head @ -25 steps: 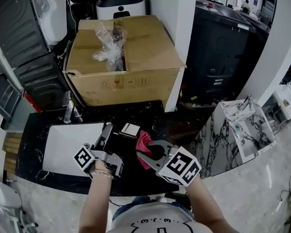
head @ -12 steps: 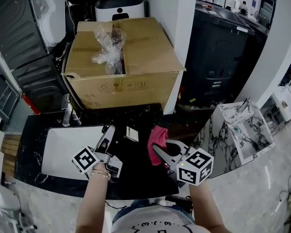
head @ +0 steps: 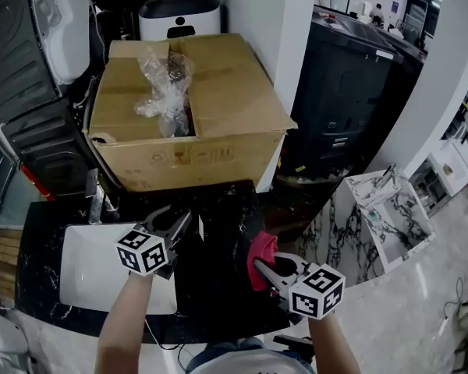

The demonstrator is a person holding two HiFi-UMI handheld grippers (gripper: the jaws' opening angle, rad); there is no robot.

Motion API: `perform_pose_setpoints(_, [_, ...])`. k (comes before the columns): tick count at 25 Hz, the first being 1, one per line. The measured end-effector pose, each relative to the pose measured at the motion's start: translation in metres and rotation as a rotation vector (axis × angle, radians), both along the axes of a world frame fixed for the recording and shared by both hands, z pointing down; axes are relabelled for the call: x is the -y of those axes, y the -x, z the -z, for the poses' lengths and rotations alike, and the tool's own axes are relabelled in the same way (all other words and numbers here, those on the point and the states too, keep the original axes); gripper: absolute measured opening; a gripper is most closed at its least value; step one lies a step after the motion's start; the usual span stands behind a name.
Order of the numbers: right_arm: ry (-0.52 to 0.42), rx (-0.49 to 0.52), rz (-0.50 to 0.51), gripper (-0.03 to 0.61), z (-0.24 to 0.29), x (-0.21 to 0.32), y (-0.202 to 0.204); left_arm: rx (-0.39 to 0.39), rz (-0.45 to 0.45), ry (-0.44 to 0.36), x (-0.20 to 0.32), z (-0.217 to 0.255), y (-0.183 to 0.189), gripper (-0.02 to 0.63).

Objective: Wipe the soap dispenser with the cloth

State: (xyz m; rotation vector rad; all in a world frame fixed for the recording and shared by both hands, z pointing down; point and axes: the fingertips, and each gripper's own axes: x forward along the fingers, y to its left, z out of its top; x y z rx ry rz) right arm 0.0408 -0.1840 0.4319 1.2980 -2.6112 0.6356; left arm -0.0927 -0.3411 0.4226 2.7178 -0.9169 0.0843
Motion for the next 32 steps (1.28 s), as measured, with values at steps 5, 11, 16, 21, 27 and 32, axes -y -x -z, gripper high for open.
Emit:
perform_pose_setpoints(5, [0.037, -0.038, -0.018, 0.051, -0.011, 0.014, 0.008, 0.081, -0.065, -0.048, 0.033, -0.023, -0.01, 0.106])
perform_pose_setpoints(11, [0.081, -0.073, -0.013, 0.051, -0.024, 0.03, 0.026, 0.179, -0.098, -0.169, 0.064, -0.033, -0.016, 0.106])
perform_pose_setpoints(16, [0.108, -0.084, -0.032, 0.051, -0.033, 0.04, 0.031, 0.233, -0.083, -0.226, 0.096, -0.035, -0.014, 0.117])
perform_pose_setpoints(21, [0.112, -0.079, -0.049, 0.051, -0.034, 0.046, 0.036, 0.257, -0.056, -0.197, 0.1, -0.034, -0.01, 0.24])
perform_pose_setpoints(27, [0.029, -0.076, -0.061, 0.051, -0.017, 0.05, 0.045, 0.293, -0.025, -0.205, 0.073, -0.016, 0.012, 0.284])
perform_pose_setpoints(32, [-0.078, -0.058, -0.038, 0.051, 0.005, 0.044, 0.044, 0.326, -0.07, -0.22, 0.0, -0.001, 0.035, 0.284])
